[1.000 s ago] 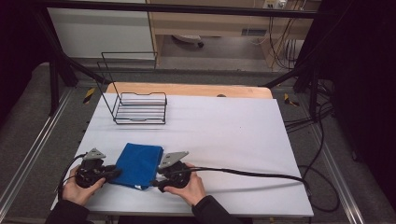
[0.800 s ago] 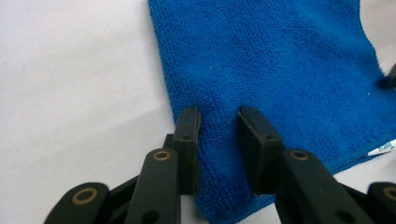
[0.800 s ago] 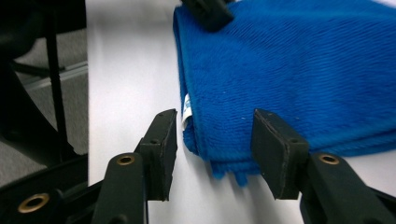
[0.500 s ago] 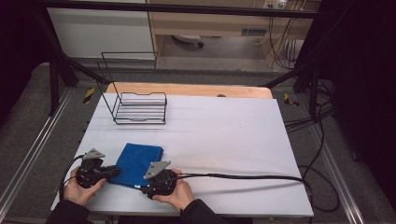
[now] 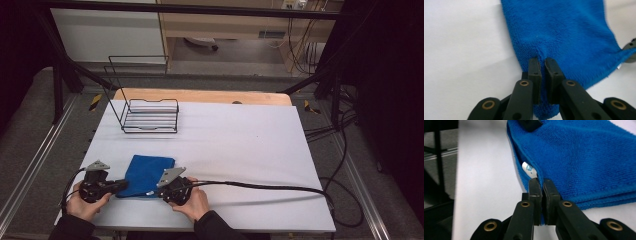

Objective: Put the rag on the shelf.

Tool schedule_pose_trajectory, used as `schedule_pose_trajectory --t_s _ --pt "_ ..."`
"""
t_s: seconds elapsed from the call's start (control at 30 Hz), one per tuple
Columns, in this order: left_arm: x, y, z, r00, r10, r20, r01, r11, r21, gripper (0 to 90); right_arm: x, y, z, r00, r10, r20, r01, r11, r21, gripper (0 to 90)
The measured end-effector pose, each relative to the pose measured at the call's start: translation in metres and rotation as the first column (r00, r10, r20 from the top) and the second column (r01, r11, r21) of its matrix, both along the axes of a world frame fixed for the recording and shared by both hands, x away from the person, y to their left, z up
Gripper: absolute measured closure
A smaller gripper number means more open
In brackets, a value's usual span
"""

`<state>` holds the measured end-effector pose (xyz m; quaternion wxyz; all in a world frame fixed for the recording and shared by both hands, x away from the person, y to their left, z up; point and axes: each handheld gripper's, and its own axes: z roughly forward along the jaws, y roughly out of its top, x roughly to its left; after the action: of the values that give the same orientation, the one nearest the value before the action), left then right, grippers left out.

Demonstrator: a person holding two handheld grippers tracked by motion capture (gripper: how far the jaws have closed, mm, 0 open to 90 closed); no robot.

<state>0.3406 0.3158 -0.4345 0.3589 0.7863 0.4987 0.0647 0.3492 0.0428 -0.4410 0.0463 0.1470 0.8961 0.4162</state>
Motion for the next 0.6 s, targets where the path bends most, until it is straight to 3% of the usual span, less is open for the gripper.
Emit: schedule_pose_trajectory --t_s 0.07,0.13,0.23,0.3,0.33,0.37,0.4,0.43,0.47,0.5,0.57,0.6 --pt "-0.007 -0.003 0.004 0.9995 -0.029 -0.011 0.029 0.9982 -0.052 84.1 0.0 -0.007 0.009 0.9997 0.004 -0.025 -0.004 1.0 0.0 87.8" --pt "-0.009 -0.005 0.005 0.9992 -0.038 -0.013 0.037 0.9976 -0.059 84.0 -0.001 -0.01 0.013 0.9991 0.008 -0.042 -0.009 1.0 -0.002 87.8" --pt "-0.013 -0.01 0.004 0.9981 -0.058 -0.023 0.057 0.9977 -0.037 81.4 -0.004 -0.016 0.017 0.9961 0.019 -0.087 -0.022 0.9993 -0.031 87.6" --pt "-0.014 -0.011 0.005 0.9985 -0.054 -0.003 0.054 0.9981 -0.028 72.2 -0.004 -0.018 0.006 0.9923 0.017 -0.123 -0.026 0.9968 -0.076 85.8" --pt "-0.013 -0.009 0.006 0.9989 -0.046 0.014 0.046 0.9984 -0.034 72.2 -0.004 -0.018 0.006 0.9923 0.017 -0.123 -0.026 0.9968 -0.076 85.8" --pt "-0.012 -0.007 0.008 0.999 -0.032 0.033 0.033 0.9989 -0.034 60.8 -0.003 -0.02 -0.001 0.9905 0.013 -0.137 -0.02 0.9985 -0.05 82.3" --pt "-0.011 -0.005 0.011 0.9987 -0.019 0.047 0.02 0.9992 -0.033 60.8 -0.003 -0.02 -0.001 0.9905 0.013 -0.137 -0.02 0.9985 -0.05 82.3" --pt "-0.008 -0.003 0.014 0.9978 -0.005 0.066 0.007 0.9996 -0.028 56.0 -0.003 -0.022 -0.001 0.9898 0.013 -0.142 -0.018 0.9993 -0.032 77.2" --pt "-0.005 -0.002 0.016 0.9966 0.008 0.082 -0.007 0.9999 -0.015 45.8 -0.002 -0.026 0.003 0.9924 -0.008 -0.122 0.009 0.9999 0.013 64.9" --pt "-0.002 -0.002 0.019 0.9955 0.016 0.094 -0.016 0.9999 0.0 45.8 -0.002 -0.026 0.003 0.9924 -0.008 -0.122 0.009 0.9999 0.013 64.9" --pt "0.007 -0.004 0.021 0.994 0.025 0.107 -0.028 0.9993 0.023 36.8 0.001 -0.03 0.011 0.994 -0.036 -0.103 0.042 0.9976 0.054 48.9" --pt "0.012 -0.005 0.022 0.9941 0.024 0.106 -0.028 0.9992 0.03 33.2 0.003 -0.032 0.016 0.9951 -0.051 -0.084 0.057 0.9958 0.071 46.4"
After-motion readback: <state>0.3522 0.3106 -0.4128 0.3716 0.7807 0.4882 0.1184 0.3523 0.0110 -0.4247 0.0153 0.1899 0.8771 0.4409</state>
